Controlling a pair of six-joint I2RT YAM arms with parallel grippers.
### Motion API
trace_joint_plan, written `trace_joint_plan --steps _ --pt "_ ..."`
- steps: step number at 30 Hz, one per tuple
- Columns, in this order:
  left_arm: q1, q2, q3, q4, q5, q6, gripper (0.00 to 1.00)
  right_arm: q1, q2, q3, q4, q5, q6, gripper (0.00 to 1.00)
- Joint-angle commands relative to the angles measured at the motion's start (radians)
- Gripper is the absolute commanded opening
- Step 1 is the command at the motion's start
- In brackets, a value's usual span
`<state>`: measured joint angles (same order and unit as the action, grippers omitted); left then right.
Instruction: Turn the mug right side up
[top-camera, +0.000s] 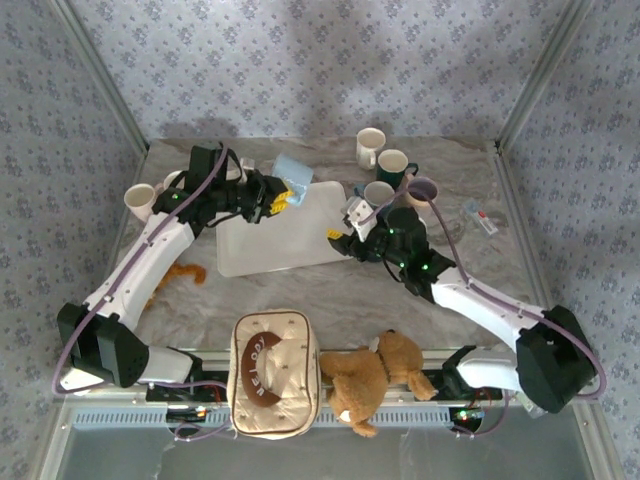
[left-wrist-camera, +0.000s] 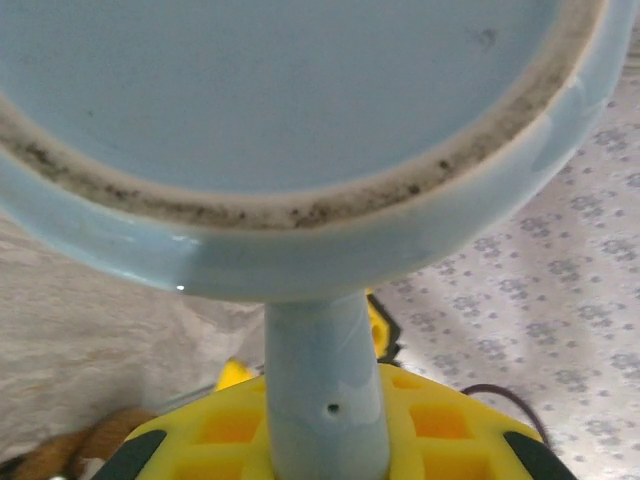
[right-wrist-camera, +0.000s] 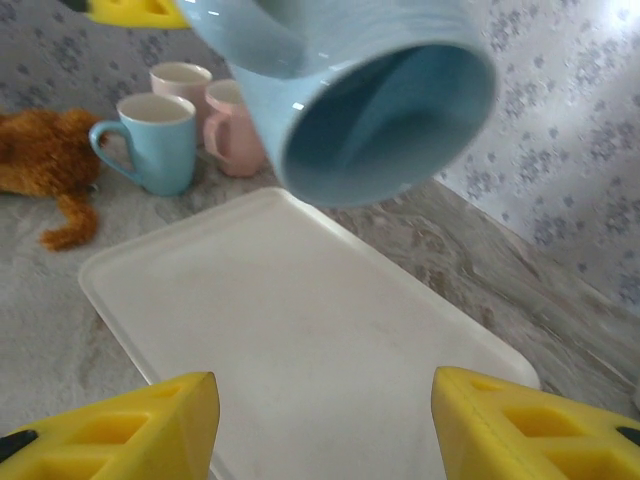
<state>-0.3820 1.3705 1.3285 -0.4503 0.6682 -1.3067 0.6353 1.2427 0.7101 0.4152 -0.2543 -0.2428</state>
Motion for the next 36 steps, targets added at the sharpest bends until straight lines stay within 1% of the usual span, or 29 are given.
trace_joint_plan --steps 1,3,6,10,13,18,23,28,33,36 --pt "-0.011 -0.059 0.050 0.209 0.055 -0.202 0.00 0.025 0.032 0.018 0.154 -0.043 0.034 0.61" --pt "-0.014 -0.055 0.056 0.231 0.060 -0.264 0.00 0.029 0.055 0.030 0.191 -0.059 0.030 0.61" --pt "-0.016 -0.048 0.070 0.215 0.064 -0.305 0.00 0.030 0.090 0.051 0.226 -0.075 -0.002 0.61" --pt "-0.027 -0.047 0.082 0.181 0.060 -0.319 0.00 0.026 0.130 0.086 0.243 -0.100 -0.070 0.62" --pt "-0.036 -0.055 0.071 0.178 0.060 -0.339 0.00 0.006 0.160 0.106 0.274 -0.133 -0.087 0.62" --pt "-0.046 -0.074 0.036 0.230 0.055 -0.404 0.00 -0.011 0.224 0.156 0.306 -0.187 -0.139 0.63" --pt "-0.056 -0.077 0.034 0.248 0.063 -0.432 0.00 -0.015 0.290 0.212 0.314 -0.254 -0.179 0.62" --pt "-0.061 -0.084 0.029 0.237 0.064 -0.438 0.00 -0.018 0.338 0.258 0.341 -0.284 -0.161 0.56" --pt "-0.060 -0.088 0.006 0.256 0.063 -0.457 0.00 -0.021 0.386 0.269 0.425 -0.305 -0.110 0.51" --pt "-0.060 -0.094 -0.007 0.259 0.058 -0.463 0.00 -0.019 0.404 0.290 0.428 -0.316 -0.086 0.44"
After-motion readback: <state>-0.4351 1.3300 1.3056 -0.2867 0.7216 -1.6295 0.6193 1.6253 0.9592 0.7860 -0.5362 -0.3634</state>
